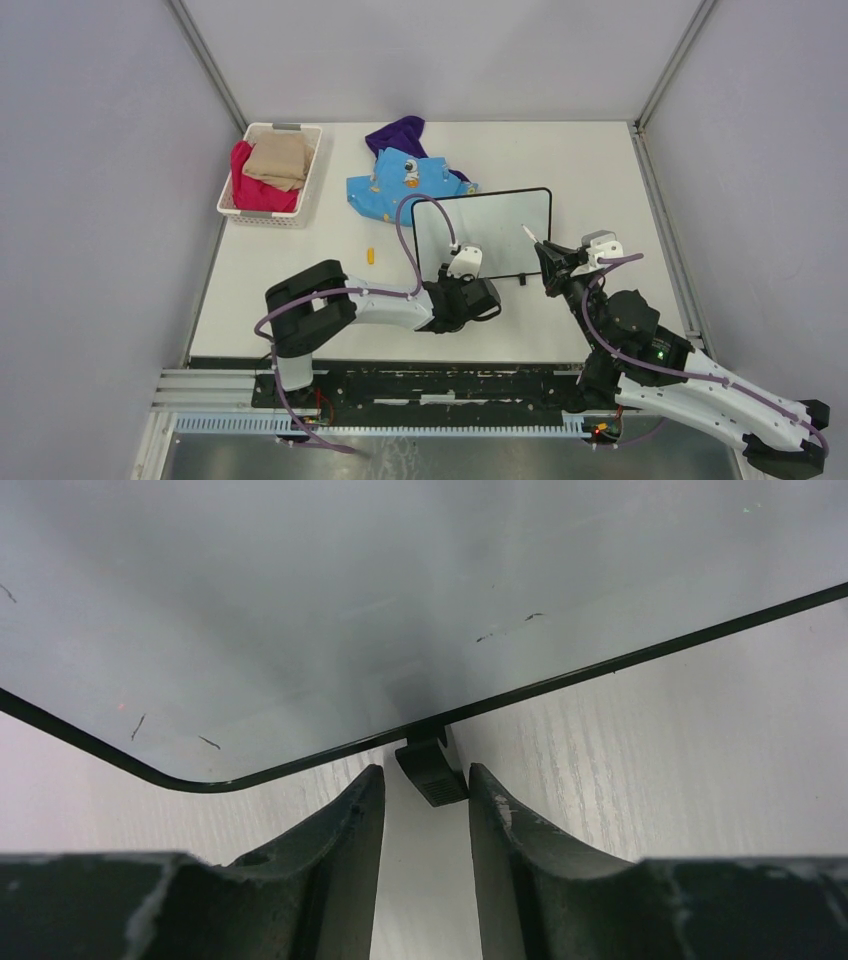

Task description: Write a sentence on the whiteboard

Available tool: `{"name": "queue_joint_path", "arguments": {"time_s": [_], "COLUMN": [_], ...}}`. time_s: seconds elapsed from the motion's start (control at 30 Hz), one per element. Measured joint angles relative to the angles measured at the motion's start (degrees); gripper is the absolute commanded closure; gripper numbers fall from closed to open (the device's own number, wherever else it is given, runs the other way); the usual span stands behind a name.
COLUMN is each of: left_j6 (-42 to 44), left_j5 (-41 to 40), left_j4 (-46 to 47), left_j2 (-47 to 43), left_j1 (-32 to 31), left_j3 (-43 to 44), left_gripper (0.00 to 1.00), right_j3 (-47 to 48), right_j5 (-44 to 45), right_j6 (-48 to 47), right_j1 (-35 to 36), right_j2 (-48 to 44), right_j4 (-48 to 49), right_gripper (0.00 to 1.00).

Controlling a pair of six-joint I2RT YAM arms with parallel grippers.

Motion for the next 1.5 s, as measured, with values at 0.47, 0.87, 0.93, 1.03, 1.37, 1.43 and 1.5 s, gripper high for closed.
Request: {"name": "queue_joint_path", "arguments": {"time_s": [0.47, 0.87, 0.93, 1.03, 1.37, 1.43, 1.5], "left_j6": [-0.20, -4.13, -5.44, -8.02, -15.10, -15.13, -15.10], "left_j5": [-0.11, -1.20, -1.29, -1.60, -5.09, -6.14, -6.80], "left_j4": [1.09, 1.84, 1.22, 0.76, -4.02, -6.12, -7.72], "left_j2": [0.28, -4.57, -6.10, -8.24, -9.16, -7.54, -6.10], "left_j1": [0.44, 0.70, 0.68, 0.46, -3.34, -3.91, -4.31], "left_j3": [0.00, -6.88, -8.55, -11.06, -12.17, -10.29, -8.70], "left_gripper": [0.79, 0.98, 0.98, 0.98, 0.98, 0.98, 0.98], "right_j3": [0.00, 0.00, 0.00, 0.00, -0.07, -0.13, -0.13], "right_j5": [-0.07, -0.28, -0.31, -0.33, -0.96, -1.20, -1.33], "right_j6": [0.66, 1.51, 1.62, 1.70, 1.92, 2.14, 2.32], "right_j1": [0.00, 0.00, 0.00, 0.00, 0.00, 0.00, 0.00], "right_j2": [0.17, 1.16, 1.53, 2.08, 3.15, 3.15, 3.10], "right_j4": [0.00, 0.04, 0.33, 0.63, 1.95, 1.92, 1.92], "right_gripper": [1.00, 1.00, 1.00, 1.00, 1.00, 1.00, 1.00]}}
